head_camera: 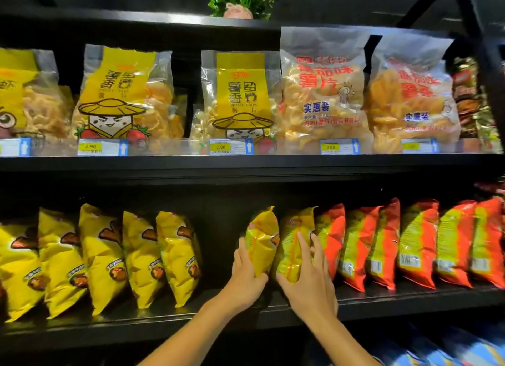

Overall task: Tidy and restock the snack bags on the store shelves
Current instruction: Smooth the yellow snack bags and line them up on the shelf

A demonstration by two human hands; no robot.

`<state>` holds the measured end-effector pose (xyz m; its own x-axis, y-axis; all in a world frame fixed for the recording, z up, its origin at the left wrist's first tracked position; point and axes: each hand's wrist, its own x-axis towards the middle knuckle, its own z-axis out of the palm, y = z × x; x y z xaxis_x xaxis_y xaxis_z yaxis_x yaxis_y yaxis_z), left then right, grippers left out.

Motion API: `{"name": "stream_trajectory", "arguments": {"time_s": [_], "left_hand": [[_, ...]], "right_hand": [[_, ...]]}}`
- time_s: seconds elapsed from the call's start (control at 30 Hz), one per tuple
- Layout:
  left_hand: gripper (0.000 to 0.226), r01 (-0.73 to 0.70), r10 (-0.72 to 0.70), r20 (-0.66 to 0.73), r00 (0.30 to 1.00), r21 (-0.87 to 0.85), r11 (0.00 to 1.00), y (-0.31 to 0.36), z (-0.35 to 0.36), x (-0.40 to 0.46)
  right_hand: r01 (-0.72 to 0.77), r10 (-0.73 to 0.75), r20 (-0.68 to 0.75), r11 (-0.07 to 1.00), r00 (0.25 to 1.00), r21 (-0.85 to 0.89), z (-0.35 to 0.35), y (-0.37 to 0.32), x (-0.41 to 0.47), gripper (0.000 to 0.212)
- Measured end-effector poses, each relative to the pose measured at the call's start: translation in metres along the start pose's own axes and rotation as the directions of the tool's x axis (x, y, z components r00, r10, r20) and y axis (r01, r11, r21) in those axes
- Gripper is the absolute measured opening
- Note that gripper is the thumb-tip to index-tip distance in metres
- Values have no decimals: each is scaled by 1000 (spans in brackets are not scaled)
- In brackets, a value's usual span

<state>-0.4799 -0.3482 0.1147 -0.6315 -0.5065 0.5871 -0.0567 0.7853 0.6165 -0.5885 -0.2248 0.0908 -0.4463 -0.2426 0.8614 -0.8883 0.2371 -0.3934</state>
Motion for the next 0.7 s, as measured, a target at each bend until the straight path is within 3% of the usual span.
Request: {"name": "stream_trajectory", "arguments": {"time_s": [0.17, 0.5, 0.7], "left_hand": [[102, 33, -29, -45, 999, 90, 995, 1, 3, 3], [122, 14, -19, 25, 1000, 218, 976, 4, 9, -2], [122, 11, 18, -112, 994, 259, 966, 5, 5, -4]], "right_hand": [[25, -25, -15, 1000, 1000, -4, 1, 1, -1, 106], [37, -36, -60, 999, 998, 19, 5, 4, -2, 103], [30, -29, -69, 1000, 997, 6, 2, 5, -3, 106]]}}
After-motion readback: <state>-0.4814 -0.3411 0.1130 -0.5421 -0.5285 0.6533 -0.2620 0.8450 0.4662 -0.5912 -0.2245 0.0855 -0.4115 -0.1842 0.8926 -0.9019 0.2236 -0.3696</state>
